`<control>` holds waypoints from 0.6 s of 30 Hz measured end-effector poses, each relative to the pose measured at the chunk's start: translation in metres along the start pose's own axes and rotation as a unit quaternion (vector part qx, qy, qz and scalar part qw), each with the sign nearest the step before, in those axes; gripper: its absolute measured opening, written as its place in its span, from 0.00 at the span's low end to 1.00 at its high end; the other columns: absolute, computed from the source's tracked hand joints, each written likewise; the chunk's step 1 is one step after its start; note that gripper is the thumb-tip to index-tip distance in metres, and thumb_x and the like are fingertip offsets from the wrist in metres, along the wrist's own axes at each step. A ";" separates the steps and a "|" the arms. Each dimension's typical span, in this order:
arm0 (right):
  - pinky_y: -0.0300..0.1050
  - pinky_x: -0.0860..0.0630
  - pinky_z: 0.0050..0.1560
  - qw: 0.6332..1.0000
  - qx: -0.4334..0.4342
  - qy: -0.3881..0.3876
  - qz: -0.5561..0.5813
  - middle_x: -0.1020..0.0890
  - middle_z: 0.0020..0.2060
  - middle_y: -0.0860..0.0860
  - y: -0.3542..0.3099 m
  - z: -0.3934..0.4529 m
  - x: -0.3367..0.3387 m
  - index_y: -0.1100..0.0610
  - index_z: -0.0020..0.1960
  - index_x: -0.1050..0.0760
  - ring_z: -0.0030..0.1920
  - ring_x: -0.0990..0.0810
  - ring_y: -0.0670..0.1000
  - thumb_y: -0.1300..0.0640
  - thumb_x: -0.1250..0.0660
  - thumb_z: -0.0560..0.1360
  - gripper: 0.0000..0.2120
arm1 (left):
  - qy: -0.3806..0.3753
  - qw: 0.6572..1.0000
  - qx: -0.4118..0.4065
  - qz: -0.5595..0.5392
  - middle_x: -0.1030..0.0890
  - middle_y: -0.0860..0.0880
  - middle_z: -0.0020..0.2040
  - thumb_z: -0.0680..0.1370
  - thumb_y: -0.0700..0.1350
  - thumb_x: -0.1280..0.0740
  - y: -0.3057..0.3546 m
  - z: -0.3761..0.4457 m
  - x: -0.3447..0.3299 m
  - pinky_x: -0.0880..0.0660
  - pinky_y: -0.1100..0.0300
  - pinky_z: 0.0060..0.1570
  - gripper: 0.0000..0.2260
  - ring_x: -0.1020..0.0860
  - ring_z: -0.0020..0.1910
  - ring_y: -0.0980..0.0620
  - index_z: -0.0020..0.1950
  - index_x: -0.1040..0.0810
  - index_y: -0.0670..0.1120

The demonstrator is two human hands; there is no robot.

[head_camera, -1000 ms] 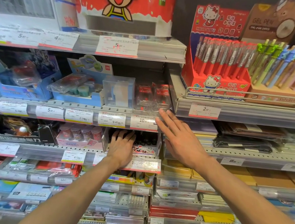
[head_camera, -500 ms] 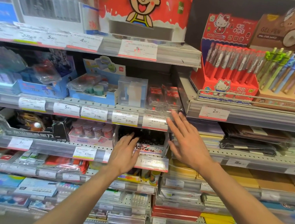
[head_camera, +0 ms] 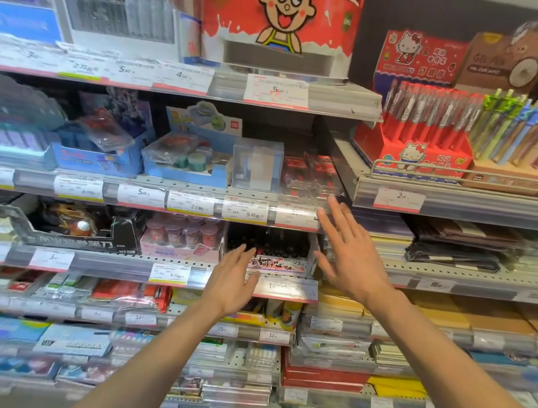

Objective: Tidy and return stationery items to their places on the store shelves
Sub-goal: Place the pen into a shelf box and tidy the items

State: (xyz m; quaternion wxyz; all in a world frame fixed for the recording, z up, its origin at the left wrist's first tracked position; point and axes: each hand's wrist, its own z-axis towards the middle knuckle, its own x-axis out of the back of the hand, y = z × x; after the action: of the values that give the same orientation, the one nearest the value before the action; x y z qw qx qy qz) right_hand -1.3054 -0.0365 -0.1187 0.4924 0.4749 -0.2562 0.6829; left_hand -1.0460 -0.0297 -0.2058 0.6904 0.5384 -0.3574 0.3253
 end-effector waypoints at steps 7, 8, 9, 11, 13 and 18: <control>0.52 0.47 0.77 0.993 -0.073 0.017 0.086 0.58 0.81 0.53 -0.023 -0.017 -0.001 0.52 0.81 0.52 0.81 0.55 0.54 0.36 0.45 0.79 0.38 | 0.072 0.989 0.035 -0.122 0.39 0.53 0.78 0.82 0.59 0.43 0.003 -0.041 0.016 0.41 0.50 0.75 0.26 0.41 0.76 0.53 0.78 0.40 0.52; 0.51 0.48 0.77 0.990 -0.088 0.014 0.108 0.56 0.81 0.53 -0.029 -0.025 -0.003 0.51 0.81 0.52 0.81 0.55 0.54 0.35 0.45 0.79 0.38 | 0.077 0.986 0.041 -0.140 0.38 0.54 0.78 0.81 0.60 0.43 0.002 -0.049 0.017 0.38 0.49 0.74 0.26 0.40 0.76 0.54 0.78 0.40 0.54; 0.51 0.48 0.77 0.985 -0.108 0.009 0.133 0.55 0.81 0.53 -0.034 -0.034 -0.006 0.51 0.81 0.51 0.81 0.54 0.53 0.35 0.45 0.79 0.37 | 0.080 0.984 0.046 -0.155 0.39 0.56 0.77 0.81 0.62 0.43 0.002 -0.056 0.017 0.37 0.49 0.73 0.26 0.38 0.75 0.55 0.78 0.41 0.56; 0.52 0.45 0.77 0.969 -0.156 -0.008 0.189 0.49 0.81 0.51 -0.046 -0.059 -0.014 0.50 0.81 0.48 0.80 0.51 0.52 0.35 0.43 0.79 0.36 | 0.079 0.980 0.069 -0.170 0.38 0.57 0.77 0.80 0.63 0.44 0.000 -0.072 0.013 0.37 0.51 0.73 0.27 0.38 0.74 0.56 0.78 0.42 0.58; 0.50 0.41 0.76 0.944 -0.204 -0.039 0.256 0.42 0.79 0.49 -0.058 -0.087 -0.024 0.49 0.80 0.44 0.78 0.43 0.50 0.34 0.42 0.78 0.35 | 0.082 0.977 0.095 -0.174 0.36 0.56 0.75 0.80 0.63 0.42 -0.001 -0.088 0.004 0.36 0.51 0.73 0.26 0.37 0.74 0.55 0.77 0.41 0.57; 0.47 0.36 0.73 0.886 -0.245 -0.142 0.367 0.33 0.76 0.48 -0.080 -0.139 -0.055 0.50 0.78 0.41 0.75 0.35 0.49 0.34 0.40 0.77 0.36 | 0.085 0.972 0.145 -0.163 0.33 0.57 0.74 0.79 0.62 0.40 0.007 -0.123 -0.013 0.34 0.52 0.71 0.26 0.35 0.73 0.56 0.76 0.37 0.56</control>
State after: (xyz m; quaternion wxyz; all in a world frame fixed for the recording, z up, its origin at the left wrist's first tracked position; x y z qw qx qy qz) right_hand -1.2839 0.0837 -0.2360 0.2657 0.3031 -0.6383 0.6559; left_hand -1.0405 0.0913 -0.2334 0.6768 0.6536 -0.1541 0.3016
